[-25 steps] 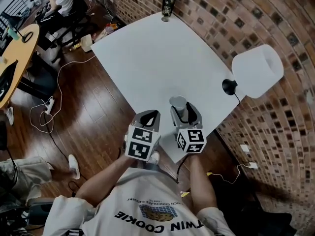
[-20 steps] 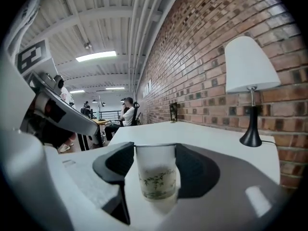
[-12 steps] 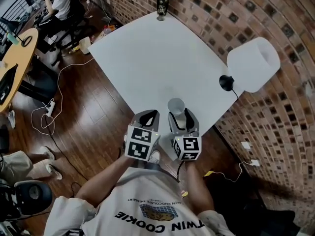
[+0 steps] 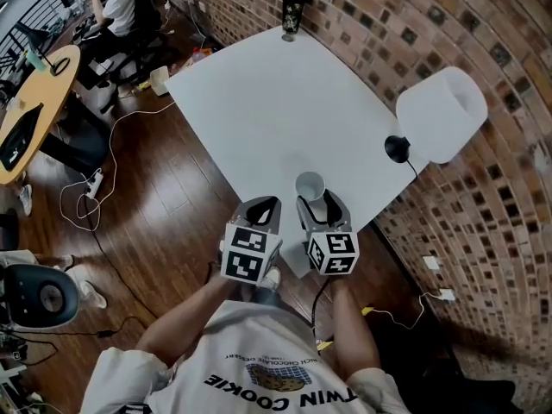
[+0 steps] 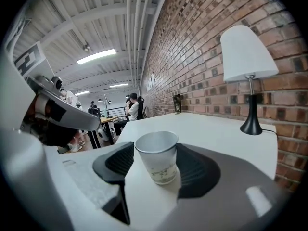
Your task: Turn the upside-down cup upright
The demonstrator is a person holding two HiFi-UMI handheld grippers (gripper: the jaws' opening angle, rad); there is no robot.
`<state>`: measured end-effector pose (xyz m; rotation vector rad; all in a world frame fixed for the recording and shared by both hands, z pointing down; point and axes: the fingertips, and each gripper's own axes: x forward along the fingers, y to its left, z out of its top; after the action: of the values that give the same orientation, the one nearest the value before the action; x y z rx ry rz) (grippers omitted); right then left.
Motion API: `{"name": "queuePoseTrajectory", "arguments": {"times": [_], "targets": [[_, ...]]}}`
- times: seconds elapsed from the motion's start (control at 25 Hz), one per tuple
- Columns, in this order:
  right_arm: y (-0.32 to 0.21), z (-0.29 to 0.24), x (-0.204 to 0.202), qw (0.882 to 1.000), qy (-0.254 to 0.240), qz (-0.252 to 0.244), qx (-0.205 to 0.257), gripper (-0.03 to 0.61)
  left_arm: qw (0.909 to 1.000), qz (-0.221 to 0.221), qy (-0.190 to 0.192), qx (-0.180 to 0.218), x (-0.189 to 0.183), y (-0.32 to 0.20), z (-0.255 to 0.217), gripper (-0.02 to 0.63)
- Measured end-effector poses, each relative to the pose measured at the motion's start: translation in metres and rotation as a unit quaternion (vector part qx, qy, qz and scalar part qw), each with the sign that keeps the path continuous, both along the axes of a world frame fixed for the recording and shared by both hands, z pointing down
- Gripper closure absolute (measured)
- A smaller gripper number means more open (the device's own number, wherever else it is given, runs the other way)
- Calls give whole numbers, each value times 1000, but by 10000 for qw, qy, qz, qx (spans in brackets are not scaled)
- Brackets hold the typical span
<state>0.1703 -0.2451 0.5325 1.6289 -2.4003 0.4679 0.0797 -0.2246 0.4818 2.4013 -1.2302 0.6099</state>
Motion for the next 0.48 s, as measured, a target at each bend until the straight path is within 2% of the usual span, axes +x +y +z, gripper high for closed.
{"name": "queuePoseTrajectory", "arguments": {"times": [0.28,0.48], "targets": [[-1,-1,6,9991,-361,97,-214,304,9998,-163,15,81,-20,18,-5,611],[8,-11,6,9991,-305,263,-150,304,9998,-171,93,83,-34,34,-11,611]]}}
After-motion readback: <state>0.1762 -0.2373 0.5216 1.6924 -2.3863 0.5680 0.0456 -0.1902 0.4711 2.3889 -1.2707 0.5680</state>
